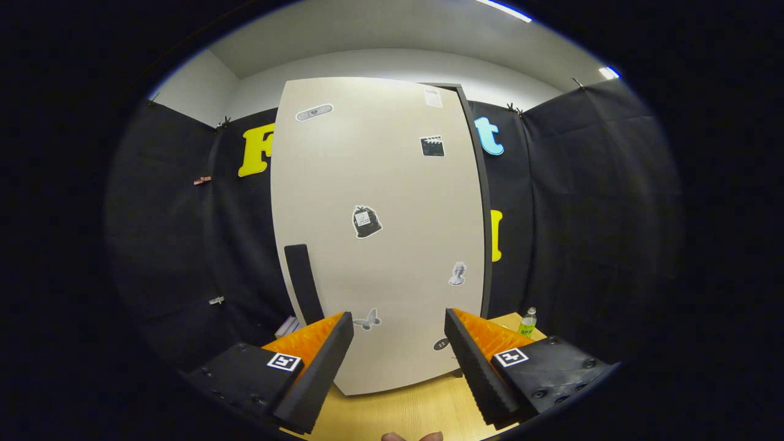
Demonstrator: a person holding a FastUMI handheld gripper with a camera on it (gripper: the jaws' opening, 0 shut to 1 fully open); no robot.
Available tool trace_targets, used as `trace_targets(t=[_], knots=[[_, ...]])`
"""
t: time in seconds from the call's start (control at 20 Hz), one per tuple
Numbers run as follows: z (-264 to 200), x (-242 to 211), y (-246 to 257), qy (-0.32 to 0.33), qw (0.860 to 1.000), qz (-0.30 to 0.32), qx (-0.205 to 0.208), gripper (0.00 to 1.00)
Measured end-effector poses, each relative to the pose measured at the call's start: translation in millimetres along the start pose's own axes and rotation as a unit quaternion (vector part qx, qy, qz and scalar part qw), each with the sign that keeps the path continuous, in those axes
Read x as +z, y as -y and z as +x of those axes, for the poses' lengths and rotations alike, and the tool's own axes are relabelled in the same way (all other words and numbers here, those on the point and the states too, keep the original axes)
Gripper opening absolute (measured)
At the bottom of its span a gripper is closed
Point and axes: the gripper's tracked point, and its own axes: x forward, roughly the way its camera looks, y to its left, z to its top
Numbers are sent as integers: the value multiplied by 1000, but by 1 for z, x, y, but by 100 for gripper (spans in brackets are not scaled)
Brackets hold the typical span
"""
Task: Open the shoe cabinet door, grab the shoes and put them into the shoe cabinet, then close the shoe cabinet door.
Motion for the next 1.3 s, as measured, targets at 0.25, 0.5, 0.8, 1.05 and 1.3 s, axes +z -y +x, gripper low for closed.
trace_targets(t=[0.25,0.5,0.8,1.05,1.3], knots=[[-4,-1,0,-2,1000,-6,2,98],[-7,-2,-2,-4,1000,-5,4,98],[-8,-1,-4,-4,1000,-7,7,98],[-10,-8,-10,-17,1000,-8,6,98],[-19,1,-21,-7,1000,5,12,98]])
